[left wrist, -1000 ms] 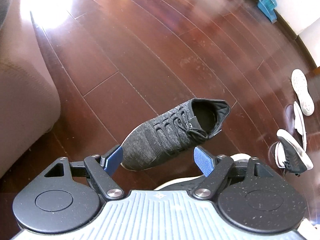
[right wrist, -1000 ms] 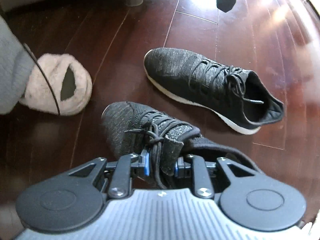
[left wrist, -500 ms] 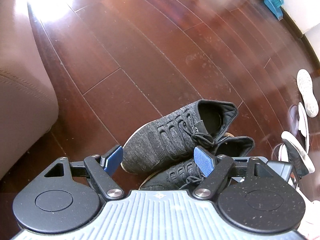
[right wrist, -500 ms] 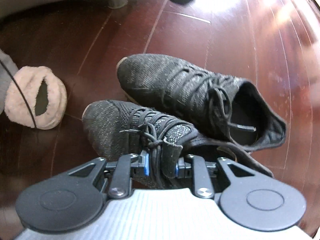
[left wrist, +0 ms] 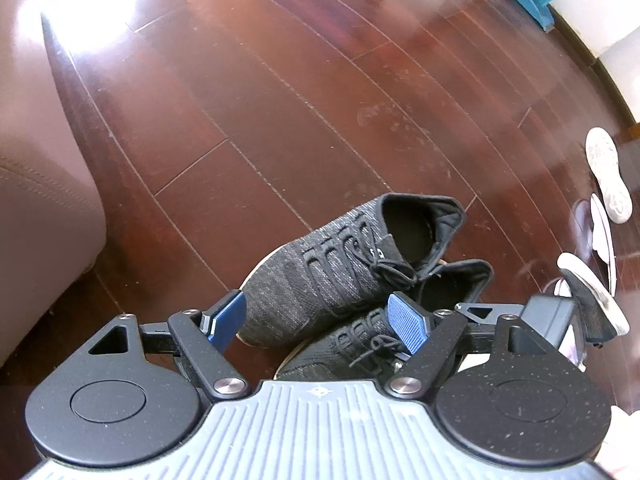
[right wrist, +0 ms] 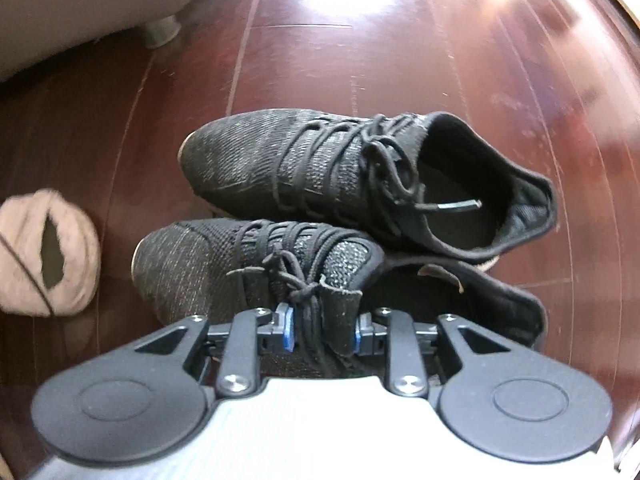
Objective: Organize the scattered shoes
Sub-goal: 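Lower the grey sneaker beside its mate and open the right tool, then grasp a black-and-white sneaker in the pile with the left tool while the right tool withdraws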
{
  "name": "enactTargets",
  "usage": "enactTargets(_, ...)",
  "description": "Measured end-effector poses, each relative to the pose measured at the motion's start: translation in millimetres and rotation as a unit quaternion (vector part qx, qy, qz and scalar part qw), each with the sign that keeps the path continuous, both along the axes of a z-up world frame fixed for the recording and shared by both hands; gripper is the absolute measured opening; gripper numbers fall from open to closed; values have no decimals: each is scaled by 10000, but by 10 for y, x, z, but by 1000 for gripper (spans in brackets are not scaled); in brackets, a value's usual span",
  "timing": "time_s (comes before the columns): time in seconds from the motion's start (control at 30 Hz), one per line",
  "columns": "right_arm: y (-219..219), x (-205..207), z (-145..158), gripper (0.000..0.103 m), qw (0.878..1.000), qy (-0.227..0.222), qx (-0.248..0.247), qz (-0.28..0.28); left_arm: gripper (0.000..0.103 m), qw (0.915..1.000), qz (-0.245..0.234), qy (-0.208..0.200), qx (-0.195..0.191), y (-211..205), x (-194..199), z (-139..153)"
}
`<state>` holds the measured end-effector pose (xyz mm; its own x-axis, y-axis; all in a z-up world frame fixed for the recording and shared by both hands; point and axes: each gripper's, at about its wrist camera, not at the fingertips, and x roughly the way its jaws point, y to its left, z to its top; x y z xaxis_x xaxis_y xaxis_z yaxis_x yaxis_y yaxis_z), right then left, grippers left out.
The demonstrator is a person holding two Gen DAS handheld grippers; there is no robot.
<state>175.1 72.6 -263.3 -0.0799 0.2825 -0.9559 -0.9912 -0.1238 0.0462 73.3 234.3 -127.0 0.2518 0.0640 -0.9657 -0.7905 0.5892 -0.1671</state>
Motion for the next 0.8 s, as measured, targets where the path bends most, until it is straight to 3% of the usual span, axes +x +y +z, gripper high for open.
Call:
enactTargets(0.1,-25,28,4,42,9994,36,19,-356,83,10000,-84,2,29,-65,-6,16)
enactTargets(0.43,-312,156,177,50,9826,350,358,-1790,83,9990,-383,-53,209,-332,-26,103)
enactTargets(0.7,-647,291,433,56,9445,638,797,-3123,83,9972,-632,-114,371,-600,-26,166)
enactTargets(0.8,-932,318,562,56,9228,712,919,-3672,83,9962,-738,-172,432,-741,-8,205)
